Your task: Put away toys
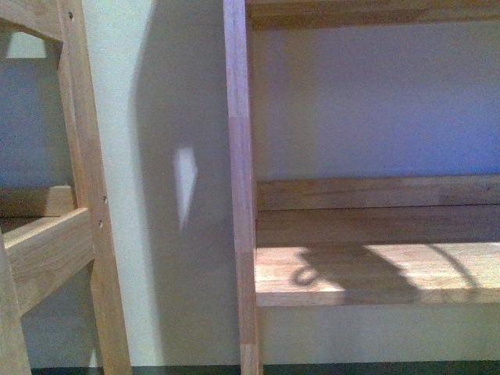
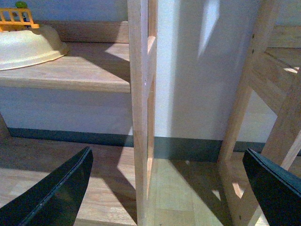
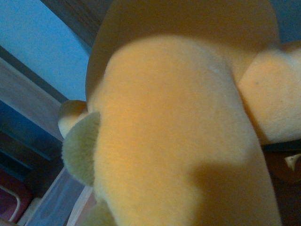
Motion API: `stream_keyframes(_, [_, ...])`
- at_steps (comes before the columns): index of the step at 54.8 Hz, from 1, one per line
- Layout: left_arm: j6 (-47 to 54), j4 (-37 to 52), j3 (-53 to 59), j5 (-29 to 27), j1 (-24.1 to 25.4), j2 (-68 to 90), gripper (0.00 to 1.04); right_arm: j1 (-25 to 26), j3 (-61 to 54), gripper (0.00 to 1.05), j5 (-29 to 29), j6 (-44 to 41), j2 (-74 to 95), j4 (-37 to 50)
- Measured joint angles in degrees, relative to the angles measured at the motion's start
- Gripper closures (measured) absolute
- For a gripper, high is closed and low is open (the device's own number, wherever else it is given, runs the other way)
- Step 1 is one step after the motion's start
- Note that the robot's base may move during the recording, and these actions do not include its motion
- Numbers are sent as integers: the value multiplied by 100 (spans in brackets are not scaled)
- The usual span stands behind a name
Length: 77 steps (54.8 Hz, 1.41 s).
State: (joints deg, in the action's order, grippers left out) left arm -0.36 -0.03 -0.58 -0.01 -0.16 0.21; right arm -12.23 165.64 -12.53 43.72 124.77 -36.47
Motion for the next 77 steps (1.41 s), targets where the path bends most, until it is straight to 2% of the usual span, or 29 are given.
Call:
stream_keyframes(13, [0, 0, 0, 0, 0, 0, 6, -35, 20, 82, -87, 111, 46, 17])
stream_keyframes(18, [-2, 0, 0, 0, 0, 0, 6, -39, 26, 62, -83, 149, 70, 76])
stream_keyframes(30, [-2, 0, 0, 0, 0, 0, 6, -39, 26, 38, -63, 127, 83, 166])
stream_keyframes(32, [0, 0, 0, -2, 0, 0, 6, -42, 26, 29, -61, 105, 83, 177])
stream_keyframes(34, [-2, 0, 0, 0, 0, 0, 6, -42, 26, 29, -61, 105, 83, 177])
stream_keyframes(36, [-2, 0, 0, -2, 0, 0, 6, -42, 26, 16, -59, -4, 83, 175])
stream_keyframes(44, [-2, 0, 0, 0, 0, 0, 6, -59, -435, 0, -15, -313, -179, 442])
stream_keyframes(77, [0, 0, 0, 0, 0, 0, 6, -109, -2944, 0, 407, -1032, -1952, 1290])
